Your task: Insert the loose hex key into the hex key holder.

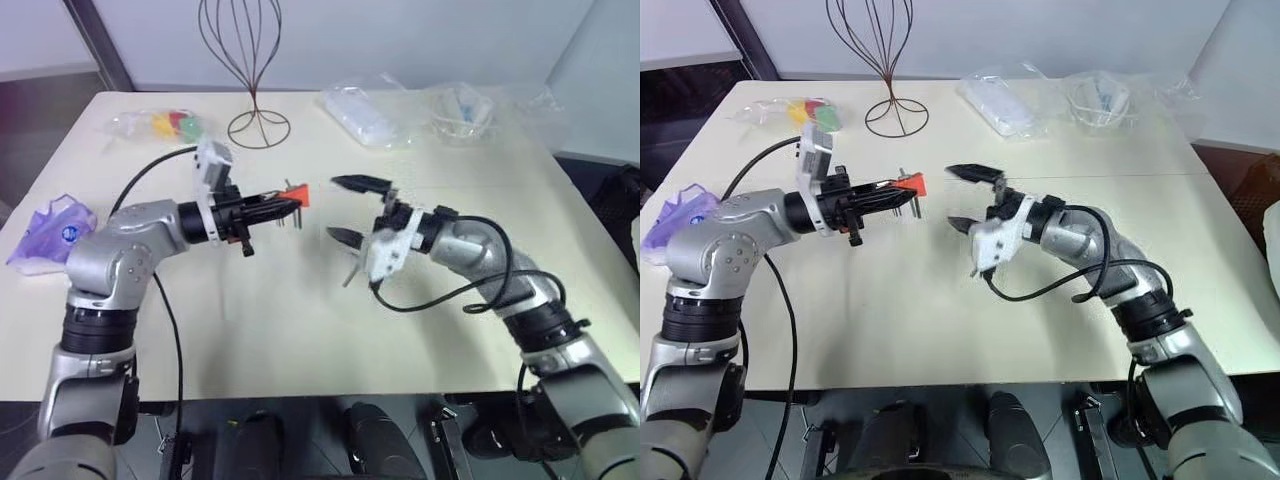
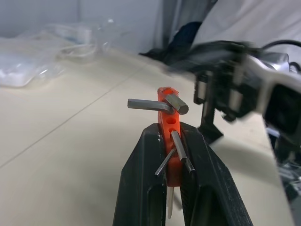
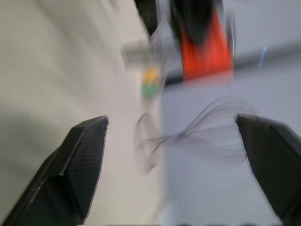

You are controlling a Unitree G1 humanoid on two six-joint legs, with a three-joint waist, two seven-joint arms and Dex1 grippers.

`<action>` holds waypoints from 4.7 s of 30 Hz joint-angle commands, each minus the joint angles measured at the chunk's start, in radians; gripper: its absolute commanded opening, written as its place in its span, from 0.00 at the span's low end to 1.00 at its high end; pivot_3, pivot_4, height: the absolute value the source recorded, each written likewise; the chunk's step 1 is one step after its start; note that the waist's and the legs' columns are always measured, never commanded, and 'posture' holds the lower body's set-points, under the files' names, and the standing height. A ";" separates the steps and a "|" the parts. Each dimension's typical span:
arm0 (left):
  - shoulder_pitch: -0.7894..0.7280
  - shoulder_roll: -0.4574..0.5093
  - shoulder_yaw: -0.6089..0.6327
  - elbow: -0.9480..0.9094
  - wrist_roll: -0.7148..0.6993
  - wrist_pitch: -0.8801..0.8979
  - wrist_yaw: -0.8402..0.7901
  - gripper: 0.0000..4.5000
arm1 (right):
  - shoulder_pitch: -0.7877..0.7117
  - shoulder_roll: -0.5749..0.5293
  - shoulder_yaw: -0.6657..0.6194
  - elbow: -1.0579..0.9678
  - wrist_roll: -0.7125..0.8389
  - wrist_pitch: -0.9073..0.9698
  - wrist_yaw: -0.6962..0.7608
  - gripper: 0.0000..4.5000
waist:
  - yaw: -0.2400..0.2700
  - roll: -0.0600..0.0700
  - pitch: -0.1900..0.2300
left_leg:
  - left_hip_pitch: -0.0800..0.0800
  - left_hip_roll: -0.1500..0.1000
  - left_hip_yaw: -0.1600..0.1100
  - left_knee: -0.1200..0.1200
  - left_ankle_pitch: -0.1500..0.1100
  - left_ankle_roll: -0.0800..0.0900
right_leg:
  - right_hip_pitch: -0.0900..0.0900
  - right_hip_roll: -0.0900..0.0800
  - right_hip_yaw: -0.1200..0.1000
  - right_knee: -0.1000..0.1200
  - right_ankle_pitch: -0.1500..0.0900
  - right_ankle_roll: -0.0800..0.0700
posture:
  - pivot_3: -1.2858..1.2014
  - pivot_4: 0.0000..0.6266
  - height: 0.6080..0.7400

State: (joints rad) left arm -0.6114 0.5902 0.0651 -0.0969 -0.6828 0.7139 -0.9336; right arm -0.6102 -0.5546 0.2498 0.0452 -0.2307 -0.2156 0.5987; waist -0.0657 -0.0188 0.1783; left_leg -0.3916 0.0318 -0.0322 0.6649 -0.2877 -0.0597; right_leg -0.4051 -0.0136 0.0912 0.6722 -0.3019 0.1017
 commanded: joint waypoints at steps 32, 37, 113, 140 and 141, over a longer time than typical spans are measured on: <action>0.112 0.015 0.069 -0.141 -0.014 -0.006 0.102 0.00 | -0.154 0.283 -0.165 -0.263 0.538 1.830 -0.355 0.99 | 0.020 0.000 0.000 | -0.001 -0.003 0.001 -0.001 0.000 0.000 | -0.004 0.001 0.000 0.001 0.000 0.000 | 0.52 0.24 1.00; 0.118 0.015 0.071 -0.153 -0.018 -0.004 0.114 0.00 | -0.156 0.233 -0.091 -0.292 0.559 1.830 -0.342 0.99 | 0.019 0.000 0.000 | -0.001 -0.003 0.001 -0.001 0.000 0.000 | -0.003 0.001 0.000 0.000 0.000 0.000 | 0.52 0.24 1.00; 0.134 -0.015 0.065 -0.195 -0.032 0.012 0.172 0.00 | -0.276 0.181 -0.059 -0.051 1.156 1.830 -0.842 0.62 | 0.019 0.000 0.000 | -0.005 -0.002 0.001 -0.003 0.000 0.001 | -0.004 0.002 -0.001 -0.007 0.000 0.000 | 0.52 0.24 1.00; 0.080 -0.061 0.043 -0.142 -0.020 -0.010 0.206 0.00 | -0.170 0.364 -0.226 -0.155 0.754 0.731 -0.473 0.01 | 0.020 0.000 0.000 | -0.018 -0.001 0.001 -0.001 0.000 0.000 | -0.018 0.001 -0.001 -0.004 0.001 0.001 | 0.52 0.24 1.00; 0.063 -0.070 0.040 -0.126 -0.014 -0.015 0.209 0.00 | -0.171 0.398 -0.246 -0.160 0.771 0.687 -0.447 0.01 | 0.021 0.000 0.000 | -0.018 -0.001 0.001 -0.001 0.000 0.000 | -0.018 0.001 -0.001 -0.004 0.001 0.001 | 0.52 0.24 1.00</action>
State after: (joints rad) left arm -0.5234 0.5252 0.0992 -0.2261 -0.7023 0.7252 -0.7258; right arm -0.7602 -0.1820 0.0443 -0.0887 0.5030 0.5457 0.1167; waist -0.0447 -0.0185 0.1782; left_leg -0.4098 0.0312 -0.0310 0.6635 -0.2876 -0.0599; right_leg -0.4232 -0.0124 0.0898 0.6689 -0.3009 0.1025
